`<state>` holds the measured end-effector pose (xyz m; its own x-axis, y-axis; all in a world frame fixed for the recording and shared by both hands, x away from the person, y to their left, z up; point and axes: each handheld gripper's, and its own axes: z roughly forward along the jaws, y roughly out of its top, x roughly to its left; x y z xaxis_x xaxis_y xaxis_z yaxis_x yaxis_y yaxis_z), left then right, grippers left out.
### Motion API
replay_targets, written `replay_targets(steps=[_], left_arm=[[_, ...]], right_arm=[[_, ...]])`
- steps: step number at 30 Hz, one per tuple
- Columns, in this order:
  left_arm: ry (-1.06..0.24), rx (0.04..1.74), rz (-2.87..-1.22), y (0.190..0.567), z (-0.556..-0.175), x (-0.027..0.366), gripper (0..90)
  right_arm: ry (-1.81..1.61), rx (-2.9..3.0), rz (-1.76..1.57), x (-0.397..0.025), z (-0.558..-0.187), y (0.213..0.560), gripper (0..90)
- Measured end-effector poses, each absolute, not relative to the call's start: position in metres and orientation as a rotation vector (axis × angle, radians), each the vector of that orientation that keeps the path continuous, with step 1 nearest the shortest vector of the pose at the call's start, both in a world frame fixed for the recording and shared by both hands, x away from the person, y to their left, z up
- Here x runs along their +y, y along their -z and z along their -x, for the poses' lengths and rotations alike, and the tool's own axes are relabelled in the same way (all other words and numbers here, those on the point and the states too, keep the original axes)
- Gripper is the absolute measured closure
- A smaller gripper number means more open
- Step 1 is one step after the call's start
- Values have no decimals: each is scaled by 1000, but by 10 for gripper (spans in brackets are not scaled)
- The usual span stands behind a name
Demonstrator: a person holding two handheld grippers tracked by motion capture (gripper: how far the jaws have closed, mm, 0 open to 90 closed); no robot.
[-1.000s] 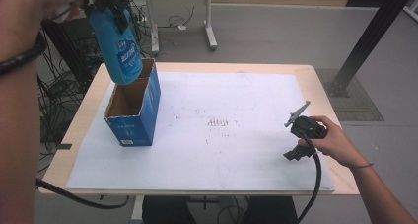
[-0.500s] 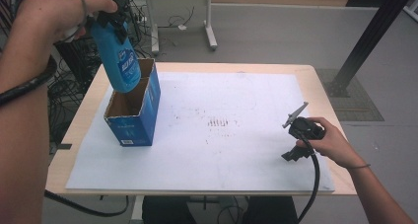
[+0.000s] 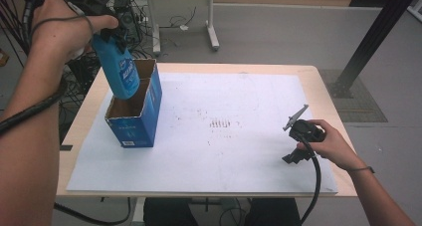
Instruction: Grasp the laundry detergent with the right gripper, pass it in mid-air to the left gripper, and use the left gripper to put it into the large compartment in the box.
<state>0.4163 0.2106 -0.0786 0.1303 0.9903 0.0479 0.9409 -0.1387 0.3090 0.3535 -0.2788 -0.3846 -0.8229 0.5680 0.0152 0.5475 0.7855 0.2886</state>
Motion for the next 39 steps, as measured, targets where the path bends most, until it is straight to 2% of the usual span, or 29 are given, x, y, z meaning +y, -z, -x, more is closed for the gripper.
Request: replay_targets(steps=[27,39], left_arm=[[-300,1957,-2167,138,-424,220,376],[-325,1991,-2148,158,-425,223,376]], right_arm=[[-415,2903,-928,-280,-352,393,56],[-417,2908,-919,-278,-353,396,56]])
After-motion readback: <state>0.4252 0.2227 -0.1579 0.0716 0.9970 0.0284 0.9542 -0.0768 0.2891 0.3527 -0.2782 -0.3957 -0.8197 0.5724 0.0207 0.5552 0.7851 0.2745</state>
